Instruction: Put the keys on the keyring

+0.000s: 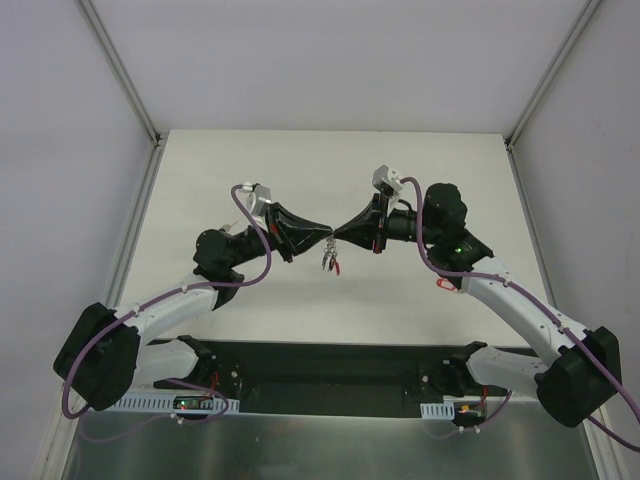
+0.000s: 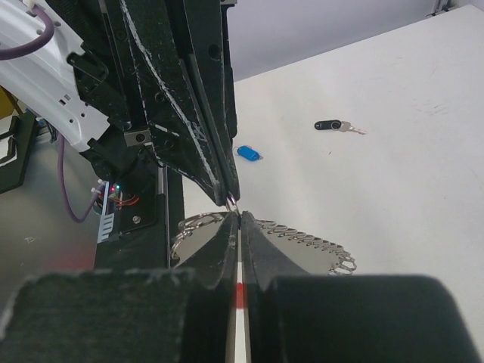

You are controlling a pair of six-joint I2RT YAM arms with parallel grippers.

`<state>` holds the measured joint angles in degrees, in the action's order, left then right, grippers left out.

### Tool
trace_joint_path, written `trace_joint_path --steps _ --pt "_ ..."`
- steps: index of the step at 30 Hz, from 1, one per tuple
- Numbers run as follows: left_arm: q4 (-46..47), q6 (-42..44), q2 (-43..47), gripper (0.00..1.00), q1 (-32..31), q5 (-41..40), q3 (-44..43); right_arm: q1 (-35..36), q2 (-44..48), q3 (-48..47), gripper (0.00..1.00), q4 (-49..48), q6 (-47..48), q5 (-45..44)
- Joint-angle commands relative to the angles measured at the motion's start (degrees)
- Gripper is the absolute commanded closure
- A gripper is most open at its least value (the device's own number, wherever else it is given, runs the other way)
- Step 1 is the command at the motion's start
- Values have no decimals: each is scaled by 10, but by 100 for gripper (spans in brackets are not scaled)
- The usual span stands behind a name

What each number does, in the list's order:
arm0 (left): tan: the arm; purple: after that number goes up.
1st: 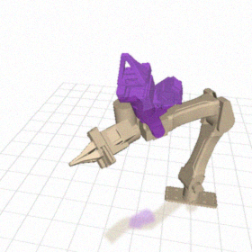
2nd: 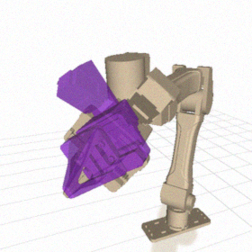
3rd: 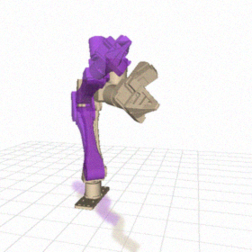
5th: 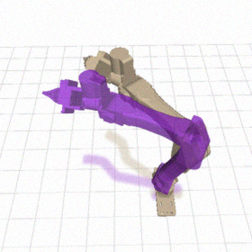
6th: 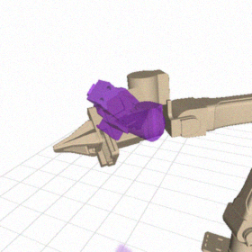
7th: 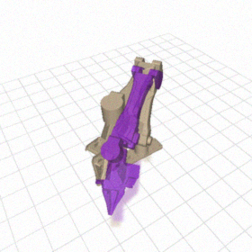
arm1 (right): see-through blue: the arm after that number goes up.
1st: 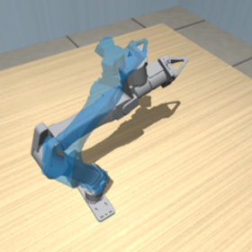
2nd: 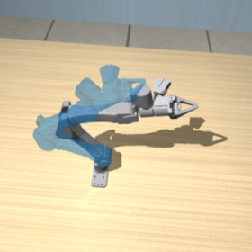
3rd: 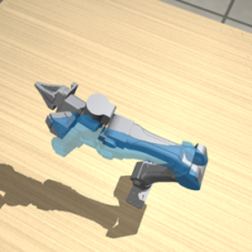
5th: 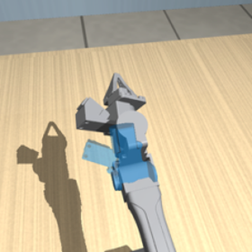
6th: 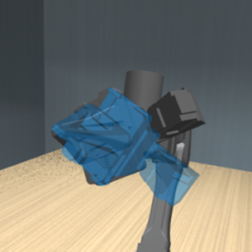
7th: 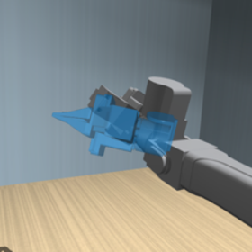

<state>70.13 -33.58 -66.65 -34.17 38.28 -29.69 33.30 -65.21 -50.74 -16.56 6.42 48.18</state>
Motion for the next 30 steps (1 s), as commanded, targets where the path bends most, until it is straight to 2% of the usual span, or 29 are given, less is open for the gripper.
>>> trace_joint_path --steps 1,9,13,15,20,24,30 --pt "67 -8 10 100 -5 -11 2 -1 13 1 99 -25 7 9" --pt "-29 33 49 100 -5 -8 -9 -1 15 -2 99 -18 7 10" --pt "-99 62 57 100 -5 9 -33 0 9 -13 88 6 18 19" --pt "-143 72 61 100 -5 27 -44 0 10 -20 87 20 34 21" --pt "-163 80 64 100 -5 47 -55 4 7 -37 84 63 61 33" --pt "-164 78 65 100 -5 57 -60 10 -2 -52 79 91 84 38" --pt "-174 77 59 100 -5 78 -70 19 -8 -62 78 115 106 48"
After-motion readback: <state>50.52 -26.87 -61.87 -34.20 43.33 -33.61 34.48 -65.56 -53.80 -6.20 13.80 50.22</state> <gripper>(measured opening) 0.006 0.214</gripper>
